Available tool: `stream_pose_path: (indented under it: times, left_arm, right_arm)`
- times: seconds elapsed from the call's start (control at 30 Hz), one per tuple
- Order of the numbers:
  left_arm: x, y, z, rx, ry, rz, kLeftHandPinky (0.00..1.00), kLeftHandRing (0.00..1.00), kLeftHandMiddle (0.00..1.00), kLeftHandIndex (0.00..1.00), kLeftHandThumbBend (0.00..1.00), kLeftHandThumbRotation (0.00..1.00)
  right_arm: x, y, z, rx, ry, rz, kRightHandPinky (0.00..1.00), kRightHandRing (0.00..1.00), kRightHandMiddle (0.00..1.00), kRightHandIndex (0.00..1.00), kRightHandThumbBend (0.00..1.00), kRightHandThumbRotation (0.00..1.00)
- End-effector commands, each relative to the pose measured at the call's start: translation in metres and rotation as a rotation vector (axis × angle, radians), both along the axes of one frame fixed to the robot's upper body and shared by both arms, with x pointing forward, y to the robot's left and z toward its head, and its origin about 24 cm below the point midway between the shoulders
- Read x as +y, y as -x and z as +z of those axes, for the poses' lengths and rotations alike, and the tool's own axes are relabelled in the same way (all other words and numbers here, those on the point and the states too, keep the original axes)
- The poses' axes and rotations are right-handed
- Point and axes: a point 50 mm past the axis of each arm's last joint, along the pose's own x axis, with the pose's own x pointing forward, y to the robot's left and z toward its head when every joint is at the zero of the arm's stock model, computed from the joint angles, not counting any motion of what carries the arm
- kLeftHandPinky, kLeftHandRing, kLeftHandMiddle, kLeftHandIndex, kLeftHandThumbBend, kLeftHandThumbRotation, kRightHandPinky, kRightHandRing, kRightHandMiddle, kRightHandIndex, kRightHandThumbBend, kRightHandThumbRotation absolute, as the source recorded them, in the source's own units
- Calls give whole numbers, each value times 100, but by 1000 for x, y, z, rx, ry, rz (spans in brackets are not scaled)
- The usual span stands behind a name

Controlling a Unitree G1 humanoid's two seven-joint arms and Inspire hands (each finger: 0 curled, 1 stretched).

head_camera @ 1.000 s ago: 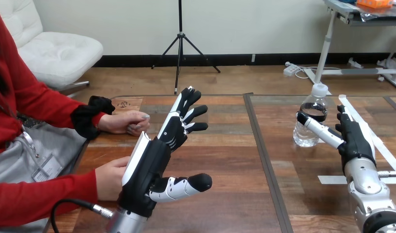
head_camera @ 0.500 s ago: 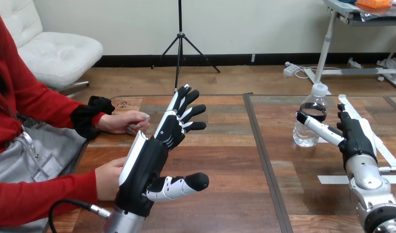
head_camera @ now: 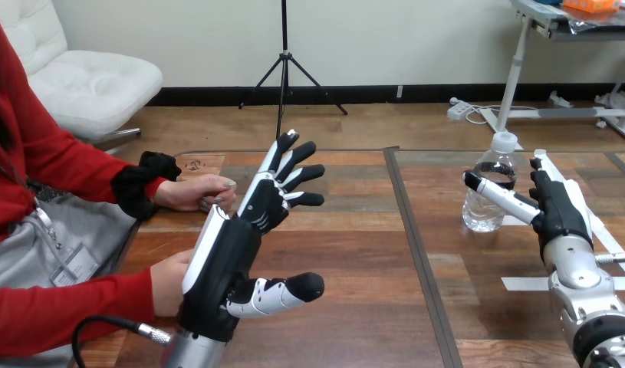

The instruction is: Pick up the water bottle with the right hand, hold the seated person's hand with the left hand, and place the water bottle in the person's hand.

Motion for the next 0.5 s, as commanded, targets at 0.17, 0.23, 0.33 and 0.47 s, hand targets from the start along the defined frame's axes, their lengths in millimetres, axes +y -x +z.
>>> stream_pose_path:
  times: [0.17,0.23,0.33,0.47]
  left_arm:
    - [6,-3,17,-101,6,18,72,86,93,98,100,68]
    - [6,-3,18,-104,4,20,72,86,93,97,100,68]
    - [6,-1,18,-111,3,20,72,86,93,97,100,68]
    - [6,0,19,-125,1,23,71,86,92,97,100,68]
  right_arm:
    - [5,-25,40,-105,22,37,93,99,100,100,100,50]
    - [5,-26,40,-105,23,36,93,99,100,100,100,50]
    - [5,-26,41,-105,21,37,93,99,100,100,100,49]
    - [5,-27,42,-103,19,38,93,99,100,100,100,49]
